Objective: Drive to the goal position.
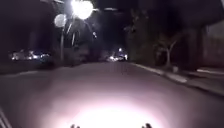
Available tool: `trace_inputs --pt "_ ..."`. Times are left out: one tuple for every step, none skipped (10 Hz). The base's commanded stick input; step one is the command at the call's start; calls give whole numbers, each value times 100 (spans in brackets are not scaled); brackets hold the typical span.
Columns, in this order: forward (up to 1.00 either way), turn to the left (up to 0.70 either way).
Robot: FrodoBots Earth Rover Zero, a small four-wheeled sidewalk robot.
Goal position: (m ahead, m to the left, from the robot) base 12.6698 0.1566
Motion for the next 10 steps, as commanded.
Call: trace_inputs --pt "70 0" --pt "70 0" --pt "70 0" --pt "70 0" --pt "70 0" --pt "70 0" --pt "70 0" --pt "70 0" --pt "70 0" --pt "70 0"
